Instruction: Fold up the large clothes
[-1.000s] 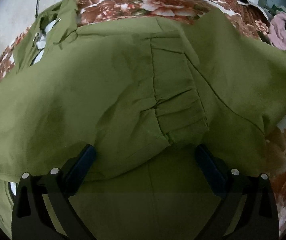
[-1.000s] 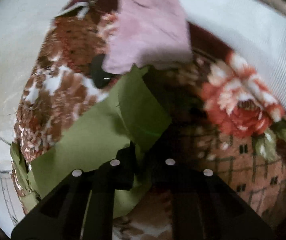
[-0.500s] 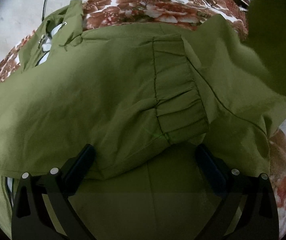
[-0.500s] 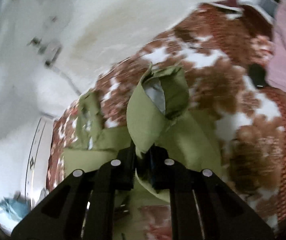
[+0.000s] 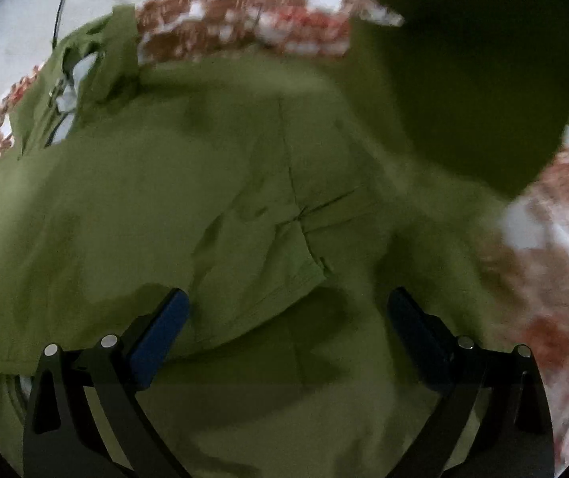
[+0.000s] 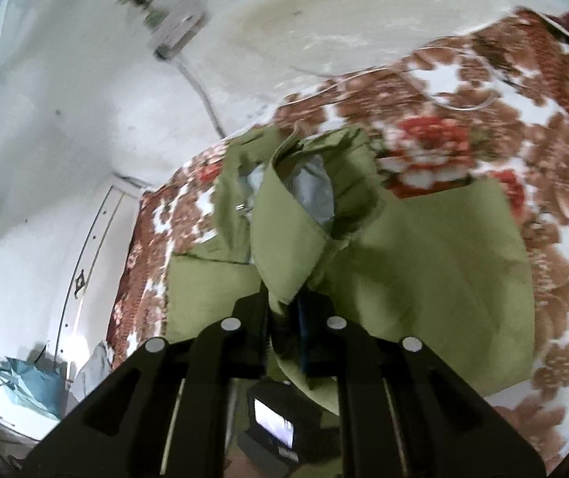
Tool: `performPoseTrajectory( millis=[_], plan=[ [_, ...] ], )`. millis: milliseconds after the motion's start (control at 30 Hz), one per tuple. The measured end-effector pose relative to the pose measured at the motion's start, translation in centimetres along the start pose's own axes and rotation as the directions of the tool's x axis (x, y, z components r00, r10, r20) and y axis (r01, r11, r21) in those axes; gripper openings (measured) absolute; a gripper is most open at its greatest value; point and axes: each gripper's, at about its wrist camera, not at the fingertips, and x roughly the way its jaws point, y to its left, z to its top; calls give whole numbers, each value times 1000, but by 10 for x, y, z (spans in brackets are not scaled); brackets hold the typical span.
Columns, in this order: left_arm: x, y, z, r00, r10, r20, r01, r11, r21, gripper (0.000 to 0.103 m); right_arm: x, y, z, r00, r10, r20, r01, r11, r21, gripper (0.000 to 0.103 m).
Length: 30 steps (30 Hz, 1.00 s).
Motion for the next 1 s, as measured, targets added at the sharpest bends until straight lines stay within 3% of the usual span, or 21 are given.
performPoseTrajectory(
  millis=[100,333,467,633,800,900,967,1000],
  plan=[
    [-37,24,-14,998,-14,56,15,1000,-1,98,28,35,-6,999,24,-27,-24,999,-22,12],
    [-97,130,-68,998,42,42,-37,992,-121,98,111,110,-33,993,40,-109,-50,995,-91,12],
    [-126,190,-96,998,66,16,-61,979,-195,98,171,142,-50,986,64,-152,-76,995,-71,12],
    [-150,260,-129,993,115,-11,-114,962,-246,98,237,166,-80,978,66,-200,-76,996,-39,12],
    [-156,306,-144,991,130,-22,-130,947,-294,98,290,179,-108,966,10,-258,-33,996,-85,13],
    [-155,319,-147,993,116,-29,-119,943,-310,98,316,181,-124,956,-23,-292,-10,994,-110,27],
    [-154,321,-150,993,114,-36,-120,945,-303,98,330,182,-133,951,-39,-308,-5,990,-141,52],
    [-153,321,-150,993,111,-40,-118,947,-298,98,334,183,-137,946,-42,-321,-8,988,-154,57]
  ],
)
